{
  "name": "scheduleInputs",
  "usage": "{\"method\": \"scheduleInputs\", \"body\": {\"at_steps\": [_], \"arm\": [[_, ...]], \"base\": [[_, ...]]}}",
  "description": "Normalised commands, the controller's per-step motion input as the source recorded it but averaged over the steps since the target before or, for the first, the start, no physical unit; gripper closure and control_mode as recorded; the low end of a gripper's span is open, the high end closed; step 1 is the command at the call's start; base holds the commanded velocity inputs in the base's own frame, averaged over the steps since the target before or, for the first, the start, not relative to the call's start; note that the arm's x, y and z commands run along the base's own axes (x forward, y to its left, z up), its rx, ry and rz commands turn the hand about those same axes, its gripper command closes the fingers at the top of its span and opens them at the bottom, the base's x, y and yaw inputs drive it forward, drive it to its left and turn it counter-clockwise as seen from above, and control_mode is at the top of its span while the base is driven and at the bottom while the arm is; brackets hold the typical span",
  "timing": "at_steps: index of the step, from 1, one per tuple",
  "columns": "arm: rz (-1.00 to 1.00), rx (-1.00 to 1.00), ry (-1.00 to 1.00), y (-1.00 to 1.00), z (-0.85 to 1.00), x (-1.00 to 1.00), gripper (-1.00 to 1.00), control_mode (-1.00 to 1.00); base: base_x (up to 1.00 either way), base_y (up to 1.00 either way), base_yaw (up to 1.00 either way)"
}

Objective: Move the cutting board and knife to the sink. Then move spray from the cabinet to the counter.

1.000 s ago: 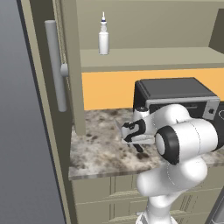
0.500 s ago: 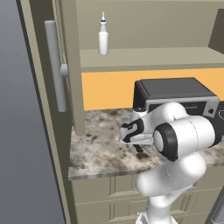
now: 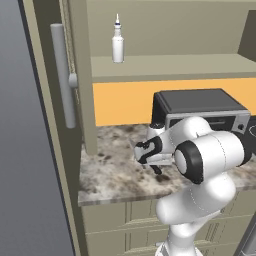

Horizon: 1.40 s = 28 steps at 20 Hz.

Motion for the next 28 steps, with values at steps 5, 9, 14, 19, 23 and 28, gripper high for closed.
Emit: {"method": "scheduleInputs", "body": {"at_steps": [5,9,14,19,23,28], "arm": [[0.0,0.01,-0.06,0.33,-0.07,-0.01,-1.0,-1.0],[0.0,0.01,-0.04,0.36,-0.08,0.0,-1.0,-1.0],[0.0,0.0,-0.03,0.37,-0.08,0.0,-1.0,-1.0],[0.0,0.0,0.0,0.24,-0.04,0.01,-1.0,-1.0],[0.0,0.0,0.0,0.02,-0.04,0.14,-1.0,-1.0],[0.0,0.0,0.0,0.04,-0.11,0.18,-1.0,-1.0]], "base": [[0.0,0.0,0.0],[0.0,0.0,0.0],[0.0,0.0,0.0],[0.0,0.0,0.0],[0.0,0.0,0.0],[0.0,0.0,0.0]]}}
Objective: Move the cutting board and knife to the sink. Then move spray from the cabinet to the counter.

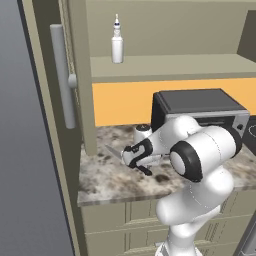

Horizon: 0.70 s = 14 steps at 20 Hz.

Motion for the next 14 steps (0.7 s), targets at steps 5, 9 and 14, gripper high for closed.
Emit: {"method": "scheduleInputs", "body": {"at_steps": [5,9,14], "arm": [[0.0,0.0,0.0,0.05,-0.13,0.22,-1.0,-1.0],[0.0,0.0,0.0,0.05,-0.12,0.26,-1.0,-1.0],[0.0,0.0,0.0,0.09,-0.12,0.24,-1.0,-1.0]], "base": [[0.0,0.0,0.0],[0.0,0.0,0.0],[0.0,0.0,0.0]]}}
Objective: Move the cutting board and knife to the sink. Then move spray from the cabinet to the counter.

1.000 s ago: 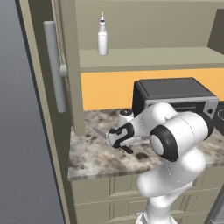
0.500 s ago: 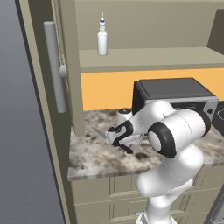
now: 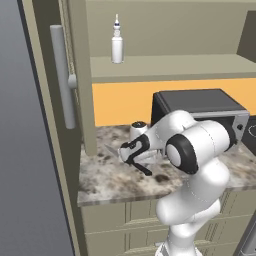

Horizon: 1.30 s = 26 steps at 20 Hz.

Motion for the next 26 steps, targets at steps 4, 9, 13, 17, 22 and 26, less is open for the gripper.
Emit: {"method": "scheduleInputs", "body": {"at_steps": [4,9,13,17,22,26], "arm": [[0.0,0.0,0.0,0.11,-0.16,0.22,-1.0,-1.0],[0.0,0.0,0.0,0.06,-0.24,0.19,-1.0,-1.0],[0.0,0.0,0.0,0.0,-0.17,0.23,-1.0,-1.0],[0.0,0.0,0.0,0.0,-0.21,0.22,-1.0,-1.0],[0.0,-0.02,0.0,-0.04,-0.19,0.18,-1.0,-1.0],[0.0,-0.01,0.0,-0.08,-0.25,0.16,-1.0,-1.0]], "base": [[0.0,0.0,0.0],[0.0,0.0,0.0],[0.0,0.0,0.0],[0.0,0.0,0.0],[0.0,0.0,0.0],[0.0,0.0,0.0]]}}
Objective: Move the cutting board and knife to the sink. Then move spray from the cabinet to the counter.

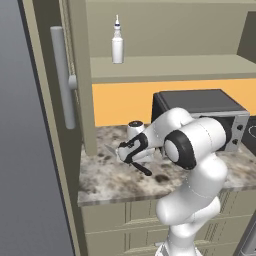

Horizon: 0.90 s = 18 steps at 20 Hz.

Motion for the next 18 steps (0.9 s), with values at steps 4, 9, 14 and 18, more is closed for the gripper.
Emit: {"method": "scheduleInputs", "body": {"at_steps": [4,9,14,18], "arm": [[0.0,0.0,0.0,-0.01,-0.49,0.09,-1.0,-1.0],[0.0,0.0,0.0,-0.01,-0.54,0.12,-1.0,-1.0],[0.0,0.0,0.0,-0.07,-0.62,0.04,1.0,-1.0],[0.0,0.0,0.0,-0.05,-0.67,0.0,1.0,-1.0]], "base": [[0.0,0.0,0.0],[0.0,0.0,0.0],[0.0,0.0,0.0],[0.0,0.0,0.0]]}}
